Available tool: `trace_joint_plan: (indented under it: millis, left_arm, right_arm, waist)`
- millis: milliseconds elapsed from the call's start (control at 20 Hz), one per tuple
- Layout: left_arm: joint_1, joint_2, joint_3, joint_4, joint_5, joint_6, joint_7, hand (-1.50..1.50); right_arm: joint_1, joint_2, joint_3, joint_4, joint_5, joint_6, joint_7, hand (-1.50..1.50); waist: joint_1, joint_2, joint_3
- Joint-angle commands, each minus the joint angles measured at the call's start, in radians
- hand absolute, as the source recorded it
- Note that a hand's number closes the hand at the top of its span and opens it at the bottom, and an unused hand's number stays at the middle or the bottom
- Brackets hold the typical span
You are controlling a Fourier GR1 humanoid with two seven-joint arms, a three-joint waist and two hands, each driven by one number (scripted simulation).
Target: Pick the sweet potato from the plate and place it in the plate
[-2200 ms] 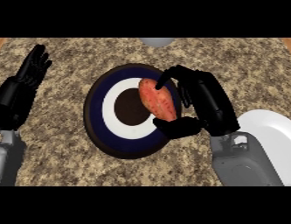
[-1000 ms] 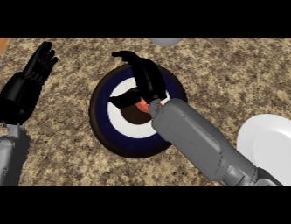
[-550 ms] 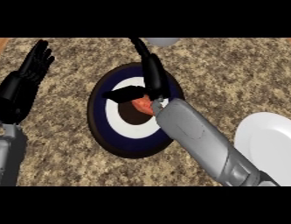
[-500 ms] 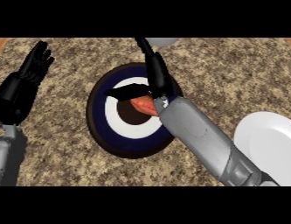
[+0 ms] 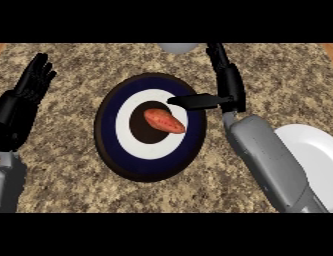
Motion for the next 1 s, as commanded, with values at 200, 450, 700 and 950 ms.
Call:
trace_joint_plan:
  millis: [200,450,700,950]
  left_arm:
    - [-0.029,-0.015,0.001,0.013,-0.01,0.011,0.009,0.0]
    - [0.055,-0.042,-0.023,-0.009,-0.04,0.01,-0.063,0.0]
    - [0.052,-0.03,-0.008,-0.084,-0.005,-0.013,0.037,0.0]
    - [0.016,-0.021,0.013,0.008,0.002,-0.03,-0.013,0.0]
  right_arm:
    - [0.184,-0.161,-0.124,-0.05,-0.048,0.235,-0.135,-1.5]
    - [0.178,-0.25,-0.222,0.061,-0.073,0.391,-0.204,-1.5]
    - [0.194,-0.232,-0.245,0.127,-0.012,0.459,-0.274,-1.5]
    - [0.185,-0.333,-0.334,0.283,0.01,0.525,-0.436,-1.5]
  waist:
    - [-0.005,0.0,0.0]
    - [0.004,0.001,0.0]
    - [0.006,0.0,0.0]
    - [0.008,0.005,0.0]
